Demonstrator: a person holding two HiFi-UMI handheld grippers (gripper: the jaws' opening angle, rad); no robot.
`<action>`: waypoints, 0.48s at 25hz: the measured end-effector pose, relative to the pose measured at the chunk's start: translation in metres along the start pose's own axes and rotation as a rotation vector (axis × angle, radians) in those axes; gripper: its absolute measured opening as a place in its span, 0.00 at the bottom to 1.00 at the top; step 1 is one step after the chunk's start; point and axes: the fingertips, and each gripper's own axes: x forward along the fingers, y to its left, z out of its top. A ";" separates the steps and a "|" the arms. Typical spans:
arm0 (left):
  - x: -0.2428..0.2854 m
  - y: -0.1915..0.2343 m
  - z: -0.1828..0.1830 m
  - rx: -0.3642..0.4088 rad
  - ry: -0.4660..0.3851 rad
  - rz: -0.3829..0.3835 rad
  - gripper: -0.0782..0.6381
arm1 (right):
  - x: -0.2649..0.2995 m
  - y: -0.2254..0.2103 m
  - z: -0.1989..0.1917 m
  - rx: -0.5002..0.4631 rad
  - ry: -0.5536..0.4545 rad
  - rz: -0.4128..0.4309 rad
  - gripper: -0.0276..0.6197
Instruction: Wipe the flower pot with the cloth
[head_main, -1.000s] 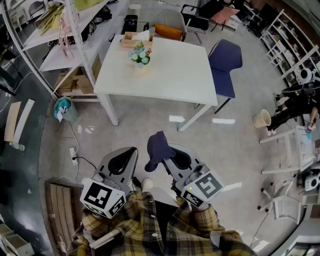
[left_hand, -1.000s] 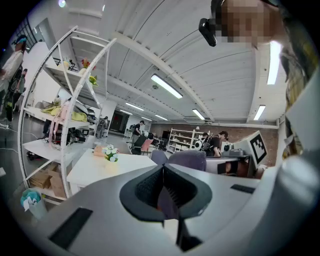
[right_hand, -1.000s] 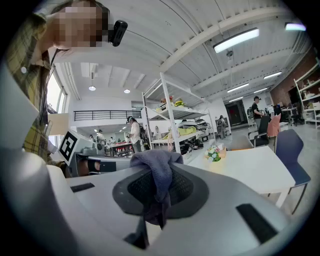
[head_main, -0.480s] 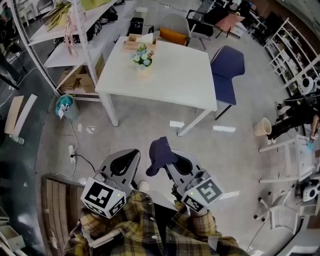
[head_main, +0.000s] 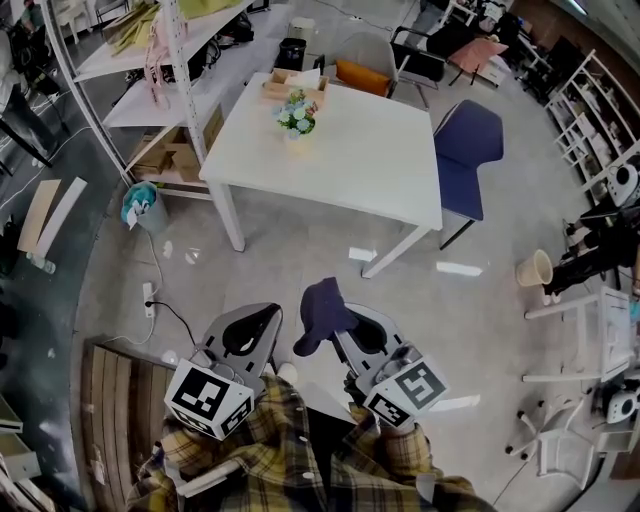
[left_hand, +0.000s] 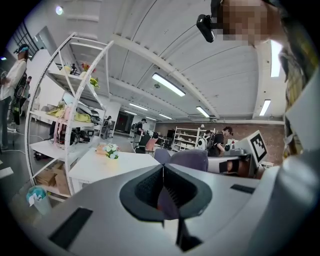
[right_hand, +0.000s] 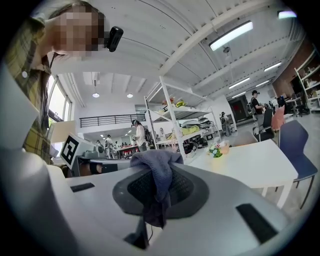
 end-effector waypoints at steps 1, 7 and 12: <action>0.003 0.002 0.000 -0.001 0.002 0.002 0.12 | 0.003 -0.002 0.000 0.001 0.003 0.004 0.08; 0.023 0.031 0.000 -0.007 0.006 0.004 0.12 | 0.033 -0.022 0.001 -0.001 0.018 0.009 0.08; 0.049 0.073 0.017 -0.011 -0.002 -0.010 0.12 | 0.071 -0.043 0.009 -0.003 0.021 -0.016 0.08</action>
